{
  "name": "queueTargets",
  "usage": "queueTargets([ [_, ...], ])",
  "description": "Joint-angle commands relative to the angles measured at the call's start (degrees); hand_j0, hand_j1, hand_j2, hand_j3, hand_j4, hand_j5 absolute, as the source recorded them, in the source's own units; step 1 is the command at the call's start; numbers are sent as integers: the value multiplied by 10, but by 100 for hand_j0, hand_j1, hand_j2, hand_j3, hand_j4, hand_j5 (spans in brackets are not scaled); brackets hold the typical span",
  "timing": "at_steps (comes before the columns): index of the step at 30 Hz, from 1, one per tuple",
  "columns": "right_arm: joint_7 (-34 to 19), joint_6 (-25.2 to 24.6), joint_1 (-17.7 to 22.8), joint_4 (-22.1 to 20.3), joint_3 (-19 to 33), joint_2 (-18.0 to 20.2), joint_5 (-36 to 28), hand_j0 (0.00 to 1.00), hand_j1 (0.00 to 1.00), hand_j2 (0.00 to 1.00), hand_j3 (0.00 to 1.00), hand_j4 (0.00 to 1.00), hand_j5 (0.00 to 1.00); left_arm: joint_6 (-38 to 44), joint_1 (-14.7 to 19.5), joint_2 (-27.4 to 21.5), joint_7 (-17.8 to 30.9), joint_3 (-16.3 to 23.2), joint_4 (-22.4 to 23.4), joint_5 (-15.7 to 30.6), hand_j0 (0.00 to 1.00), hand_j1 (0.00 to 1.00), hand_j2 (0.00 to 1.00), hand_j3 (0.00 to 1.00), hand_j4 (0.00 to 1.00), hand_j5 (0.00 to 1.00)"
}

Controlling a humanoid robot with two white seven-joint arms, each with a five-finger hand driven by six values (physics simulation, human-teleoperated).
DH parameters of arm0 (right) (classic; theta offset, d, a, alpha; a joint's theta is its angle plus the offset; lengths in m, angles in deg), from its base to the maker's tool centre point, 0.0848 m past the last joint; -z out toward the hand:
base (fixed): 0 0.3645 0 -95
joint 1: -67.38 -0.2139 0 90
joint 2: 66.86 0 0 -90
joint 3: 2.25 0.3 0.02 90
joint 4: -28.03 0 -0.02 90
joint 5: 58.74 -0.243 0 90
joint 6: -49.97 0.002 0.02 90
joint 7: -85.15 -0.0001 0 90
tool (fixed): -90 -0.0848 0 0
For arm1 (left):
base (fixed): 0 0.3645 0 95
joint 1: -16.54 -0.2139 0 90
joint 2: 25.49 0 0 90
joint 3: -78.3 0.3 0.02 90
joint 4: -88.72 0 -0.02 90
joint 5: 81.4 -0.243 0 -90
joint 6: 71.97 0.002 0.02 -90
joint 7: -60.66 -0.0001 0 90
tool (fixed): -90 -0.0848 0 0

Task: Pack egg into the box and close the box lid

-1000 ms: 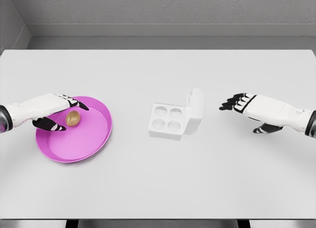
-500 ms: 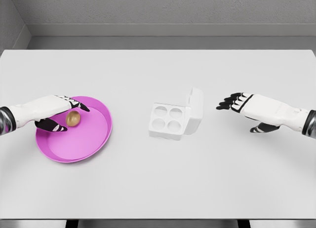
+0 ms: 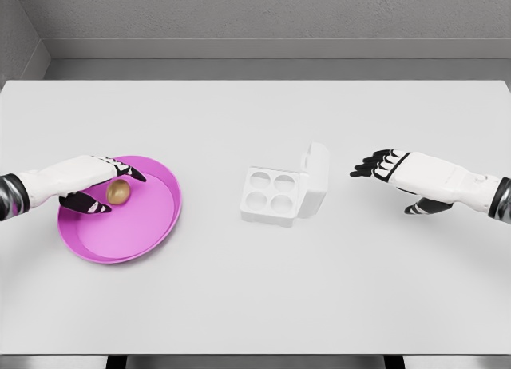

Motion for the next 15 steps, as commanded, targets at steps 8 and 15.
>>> queueTargets([
  [8,-1,-1,0,1,1,2,-3,100,100,100,100,100,100,1,0,4,0,0,7,0,78,78,78,78,78,78],
  [15,-1,-1,0,5,2,4,-3,100,100,100,100,100,100,1,4,12,0,0,13,-6,73,73,73,73,73,73],
])
